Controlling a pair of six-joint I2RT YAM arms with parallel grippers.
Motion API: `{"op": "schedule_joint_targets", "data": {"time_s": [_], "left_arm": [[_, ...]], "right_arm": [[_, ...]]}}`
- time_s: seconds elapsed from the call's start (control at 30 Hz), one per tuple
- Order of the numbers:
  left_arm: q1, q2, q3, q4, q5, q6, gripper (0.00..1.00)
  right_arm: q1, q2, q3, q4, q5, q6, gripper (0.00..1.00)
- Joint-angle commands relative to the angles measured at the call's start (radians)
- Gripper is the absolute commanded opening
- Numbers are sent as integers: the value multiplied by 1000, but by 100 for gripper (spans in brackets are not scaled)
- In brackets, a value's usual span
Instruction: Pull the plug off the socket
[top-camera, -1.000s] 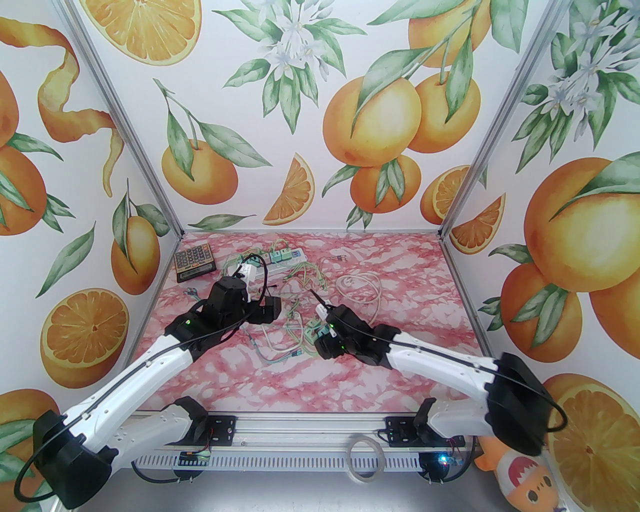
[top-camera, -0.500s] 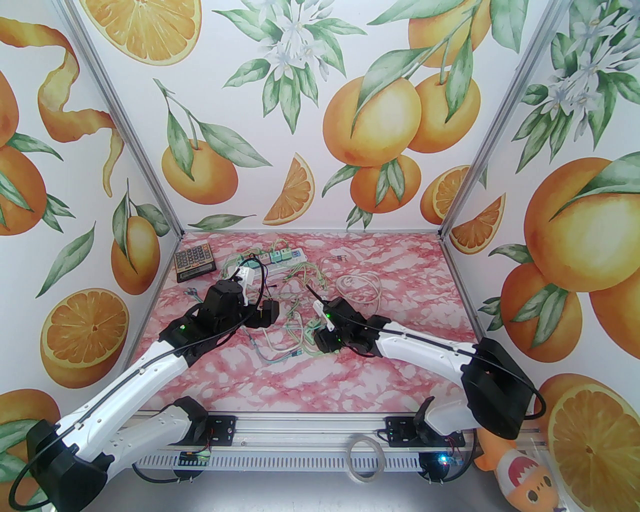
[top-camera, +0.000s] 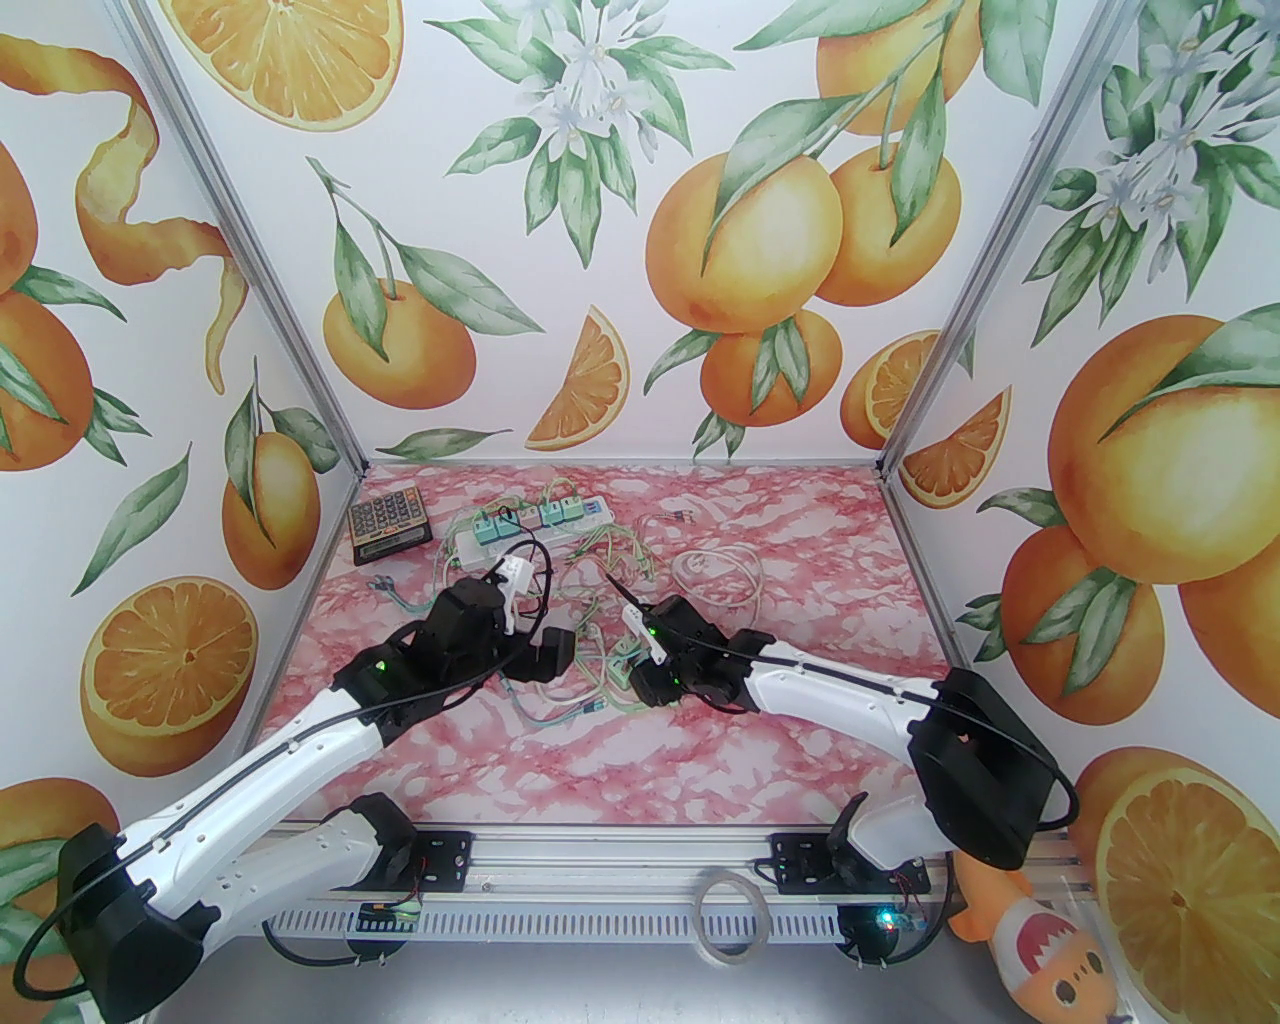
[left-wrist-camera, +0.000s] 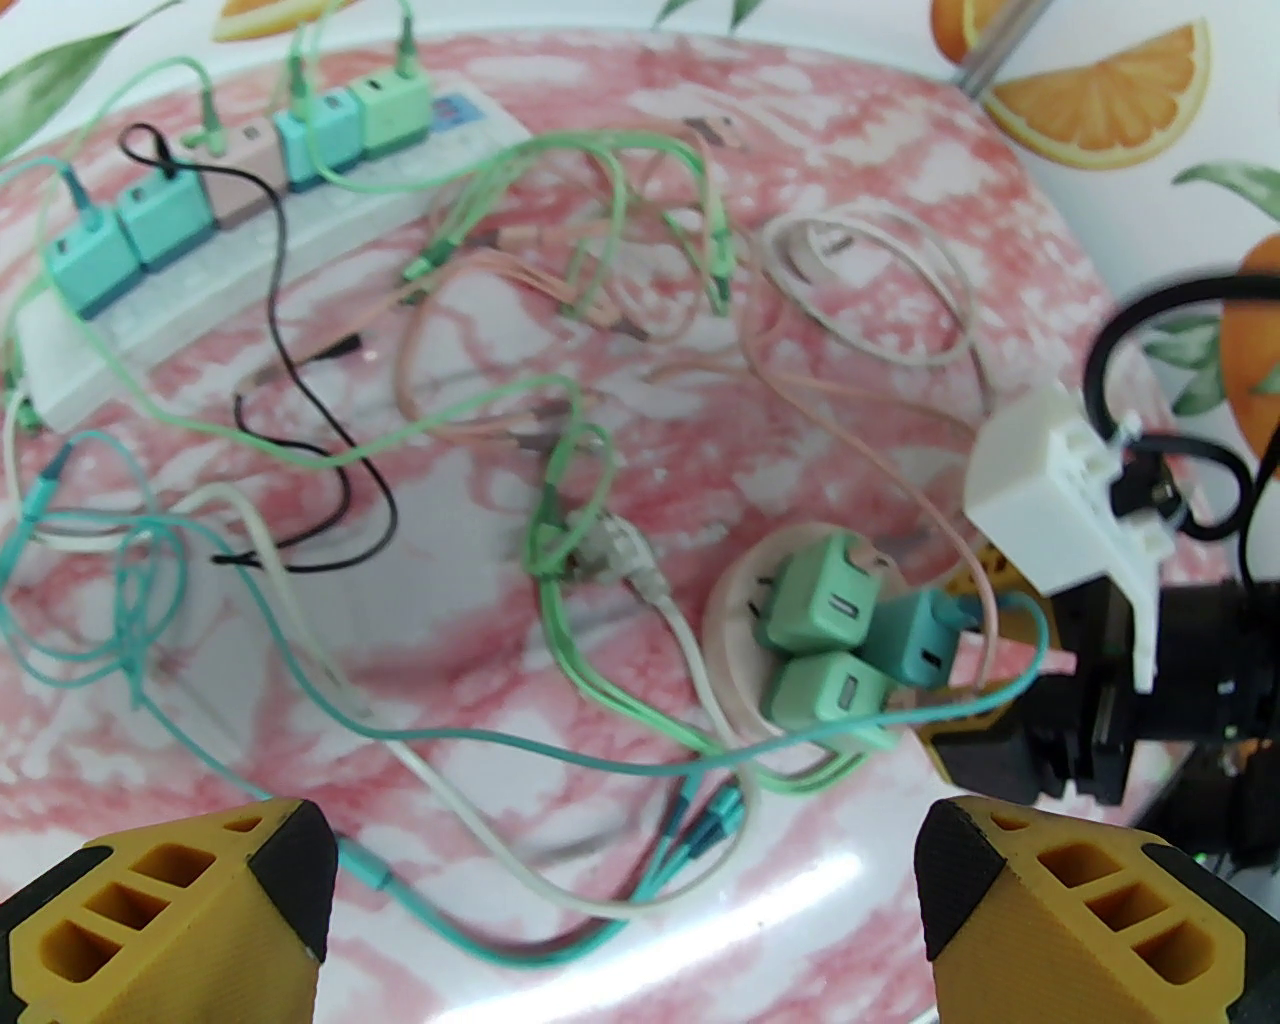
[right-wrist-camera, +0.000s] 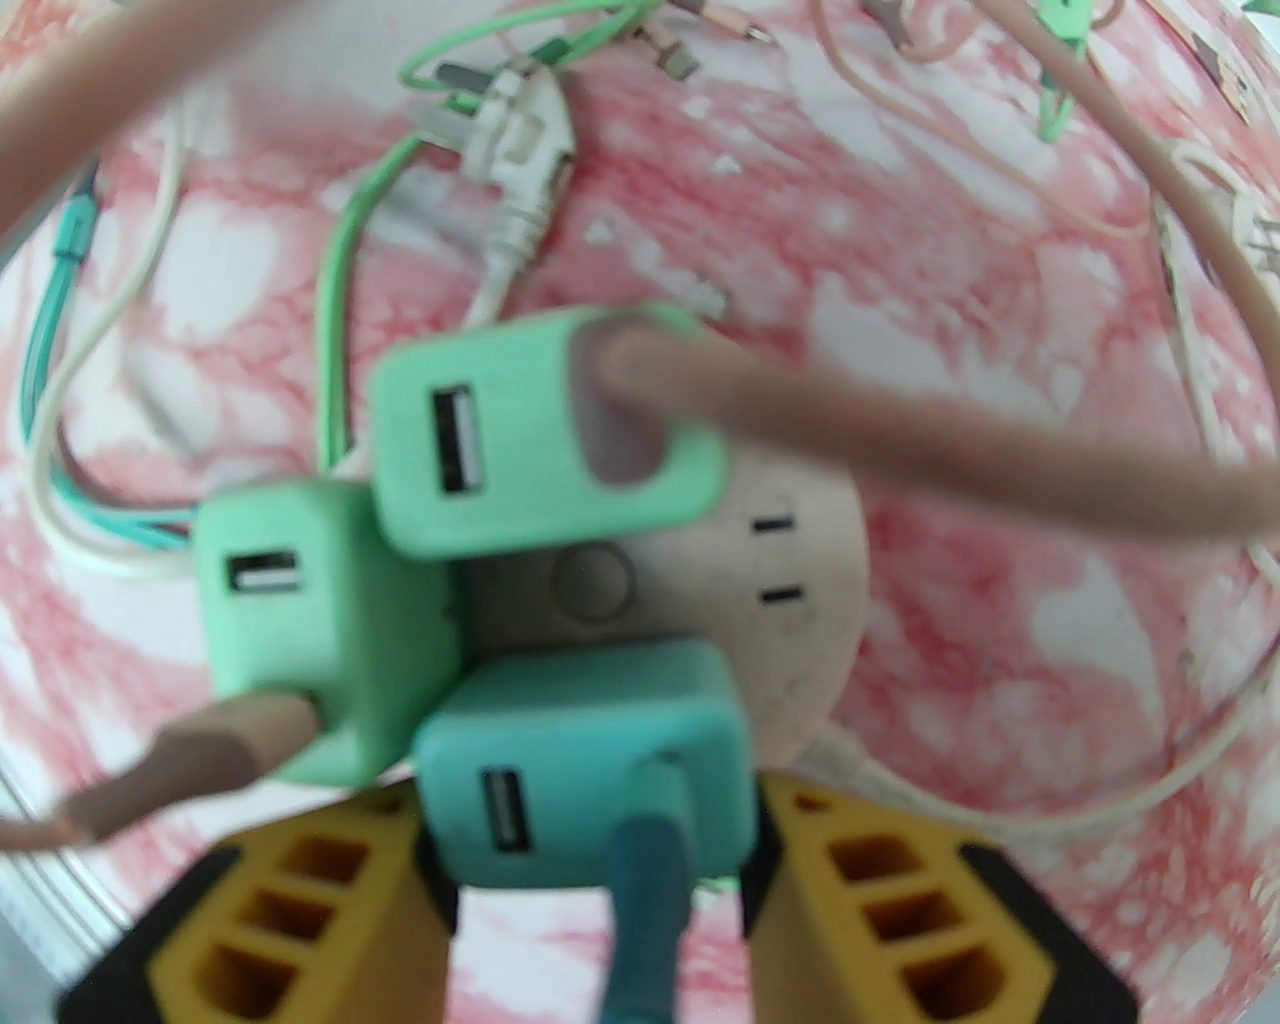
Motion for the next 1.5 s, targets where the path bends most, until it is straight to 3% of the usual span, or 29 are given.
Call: {"op": "schedule_joint_targets", "data": {"time_s": [0.0,0.1,0.2,0.33,0.57,0.63,0.7,0.8,0.9,1.03,1.27,1.37,1.47], "left_arm": [[-51,-19,-32,18,3,-62,95],[-107,12,-57,50,13,-109,94],[-129,56,-85,109,42,-137,85],[-159,119,-91,160,40,-134,81],[-229,230,-85,227,-19,-53,76],[-255,254,-91,263,-90,-19,76],[-258,274,-112,340,-101,30,69],[-257,272,-164,451,-107,86,73],[-251,248,-170,429,-126,107,75],[-245,222,-194,447,-102,116,72],[-229,182,-292,540,-68,79,71],[-229,192,-292,554,-55,100,66],[-229,227,-288,604,-33,135,68]], "right_arm": [[-1,20,22,34,-9,-5,44],[-1,20,14,43,-12,2,43],[-2,11,4,52,-12,14,41],[-2,3,-4,59,-15,27,41],[-3,9,0,54,-9,31,38],[-3,6,2,48,-2,31,39],[-7,0,1,46,-9,29,39],[-17,-10,-2,38,-18,25,40],[-26,-25,-5,28,-42,22,40],[-34,-47,-10,20,-76,32,57],[-81,-166,-56,6,-152,102,60],[-97,-220,-77,-29,-170,123,62],[-136,-275,-107,-41,-194,165,63]]}}
